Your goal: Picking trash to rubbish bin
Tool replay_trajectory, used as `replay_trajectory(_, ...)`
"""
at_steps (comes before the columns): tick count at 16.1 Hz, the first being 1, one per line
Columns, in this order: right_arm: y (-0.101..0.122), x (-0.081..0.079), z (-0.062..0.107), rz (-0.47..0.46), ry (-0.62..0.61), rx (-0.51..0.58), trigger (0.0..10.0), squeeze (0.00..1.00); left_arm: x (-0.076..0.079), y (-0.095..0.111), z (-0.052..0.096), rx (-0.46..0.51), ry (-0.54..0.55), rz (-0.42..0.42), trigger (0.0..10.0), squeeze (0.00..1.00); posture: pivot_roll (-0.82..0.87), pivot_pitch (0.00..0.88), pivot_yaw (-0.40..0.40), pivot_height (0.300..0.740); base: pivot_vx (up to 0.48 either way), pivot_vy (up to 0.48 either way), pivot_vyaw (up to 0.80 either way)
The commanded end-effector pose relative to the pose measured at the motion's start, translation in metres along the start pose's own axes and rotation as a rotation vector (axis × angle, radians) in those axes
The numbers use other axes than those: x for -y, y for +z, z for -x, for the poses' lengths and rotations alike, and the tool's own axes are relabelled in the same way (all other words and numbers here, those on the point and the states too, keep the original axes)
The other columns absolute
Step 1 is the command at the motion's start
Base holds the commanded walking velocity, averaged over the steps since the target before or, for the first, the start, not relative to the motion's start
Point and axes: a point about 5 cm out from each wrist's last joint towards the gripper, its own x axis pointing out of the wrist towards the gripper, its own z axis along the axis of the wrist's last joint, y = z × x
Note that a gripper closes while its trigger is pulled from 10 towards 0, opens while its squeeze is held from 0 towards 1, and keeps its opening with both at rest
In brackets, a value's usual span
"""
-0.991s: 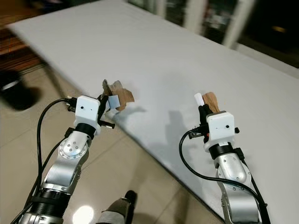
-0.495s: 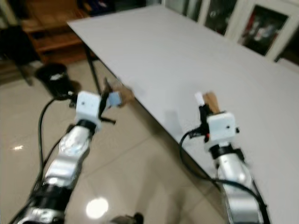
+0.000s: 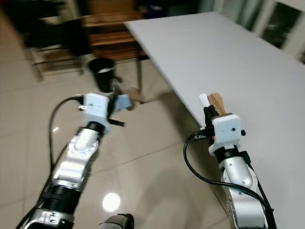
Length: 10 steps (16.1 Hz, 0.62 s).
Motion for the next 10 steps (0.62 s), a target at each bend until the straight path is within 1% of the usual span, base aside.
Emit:
replay_trajectory(1, 0.001, 0.003, 0.000, 0.007, -0.013, -0.002, 10.0, 0.00, -0.004, 0.000, -0.002, -0.007, 0.015, -0.004, 4.8, 0.00, 0.18, 0.093, -0.035, 0.740, 0.000, 0.000, 0.73)
replay_trajectory(2, 0.001, 0.004, 0.001, 0.007, -0.013, -0.002, 10.0, 0.00, -0.004, 0.000, -0.003, -0.010, 0.019, -0.004, 6.4, 0.00, 0.17, 0.096, -0.032, 0.740, 0.000, 0.000, 0.72)
replay_trajectory(4, 0.001, 0.004, 0.001, 0.010, -0.013, -0.002, 10.0, 0.00, -0.003, 0.000, -0.004, -0.010, 0.021, 0.001, 6.9, 0.00, 0.17, 0.096, -0.034, 0.740, 0.000, 0.000, 0.71)
replay_trajectory(5, 0.001, 0.004, 0.001, 0.011, -0.013, -0.002, 10.0, 0.00, -0.003, 0.001, -0.005, -0.010, 0.022, 0.004, 7.7, 0.00, 0.17, 0.096, -0.034, 0.740, 0.000, 0.000, 0.71)
replay_trajectory(6, 0.002, 0.005, 0.000, 0.013, -0.014, -0.001, 10.0, 0.00, 0.000, 0.000, -0.007, -0.022, -0.021, 0.054, 10.0, 0.00, 0.16, 0.095, -0.035, 0.740, 0.000, 0.000, 0.70)
replay_trajectory(8, 0.002, 0.005, 0.000, 0.012, -0.016, 0.001, 10.0, 0.00, 0.000, 0.002, -0.012, -0.025, -0.013, 0.074, 10.0, 0.00, 0.17, 0.094, -0.037, 0.740, 0.000, 0.000, 0.70)
replay_trajectory(10, 0.003, 0.005, 0.000, 0.008, -0.017, 0.004, 10.0, 0.00, 0.001, 0.006, -0.017, -0.007, -0.029, 0.053, 10.0, 0.00, 0.16, 0.091, -0.039, 0.740, 0.000, 0.000, 0.51)
